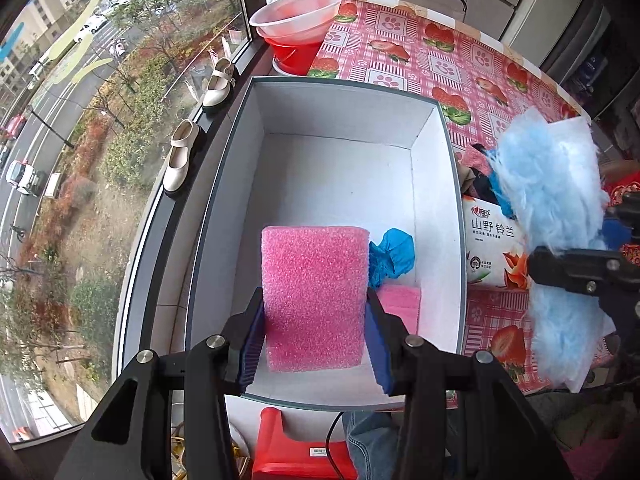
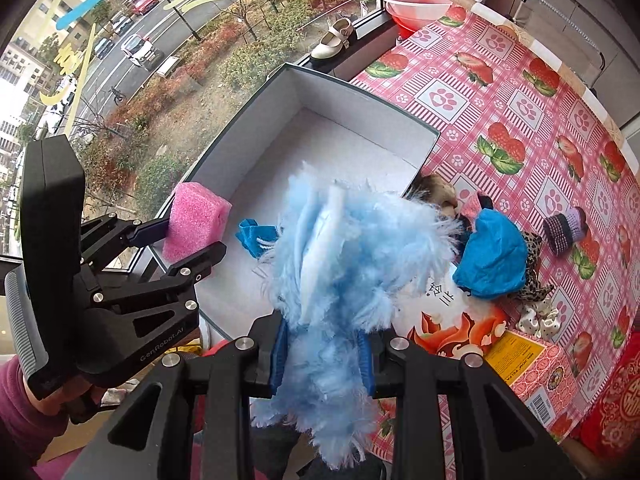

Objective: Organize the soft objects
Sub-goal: 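Lower the sponge into the box with left tool while right tool holds the duster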

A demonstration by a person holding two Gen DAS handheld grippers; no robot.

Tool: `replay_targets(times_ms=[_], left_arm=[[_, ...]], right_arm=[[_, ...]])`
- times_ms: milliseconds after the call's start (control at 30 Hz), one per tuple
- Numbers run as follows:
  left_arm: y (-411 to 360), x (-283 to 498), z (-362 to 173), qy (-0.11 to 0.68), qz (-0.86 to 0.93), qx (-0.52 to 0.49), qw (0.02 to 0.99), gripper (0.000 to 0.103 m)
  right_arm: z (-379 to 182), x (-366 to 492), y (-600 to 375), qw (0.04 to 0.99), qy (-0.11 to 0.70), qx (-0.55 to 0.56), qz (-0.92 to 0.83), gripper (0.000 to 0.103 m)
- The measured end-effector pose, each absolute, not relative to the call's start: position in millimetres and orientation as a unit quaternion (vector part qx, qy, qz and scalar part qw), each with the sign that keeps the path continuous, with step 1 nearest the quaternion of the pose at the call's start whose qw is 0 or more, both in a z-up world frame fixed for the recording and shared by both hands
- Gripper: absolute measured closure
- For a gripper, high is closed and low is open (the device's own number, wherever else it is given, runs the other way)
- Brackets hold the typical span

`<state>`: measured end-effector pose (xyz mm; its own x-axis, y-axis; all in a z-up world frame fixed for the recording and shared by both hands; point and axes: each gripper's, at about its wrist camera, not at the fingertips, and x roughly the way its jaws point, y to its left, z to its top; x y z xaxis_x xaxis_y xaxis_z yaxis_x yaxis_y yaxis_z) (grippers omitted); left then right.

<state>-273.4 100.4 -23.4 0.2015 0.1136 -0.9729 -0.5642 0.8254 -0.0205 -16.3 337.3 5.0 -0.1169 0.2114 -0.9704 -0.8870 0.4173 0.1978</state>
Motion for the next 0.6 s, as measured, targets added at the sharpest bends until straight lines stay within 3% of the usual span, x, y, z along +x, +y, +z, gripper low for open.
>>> replay_targets(times_ms=[600], left_arm=[[112, -262, -33, 0.589, 0.238, -0.194, 0.747, 0.054]], right_arm=[[-8, -4, 356, 0.599, 0.584, -0.301, 0.458, 0.072]])
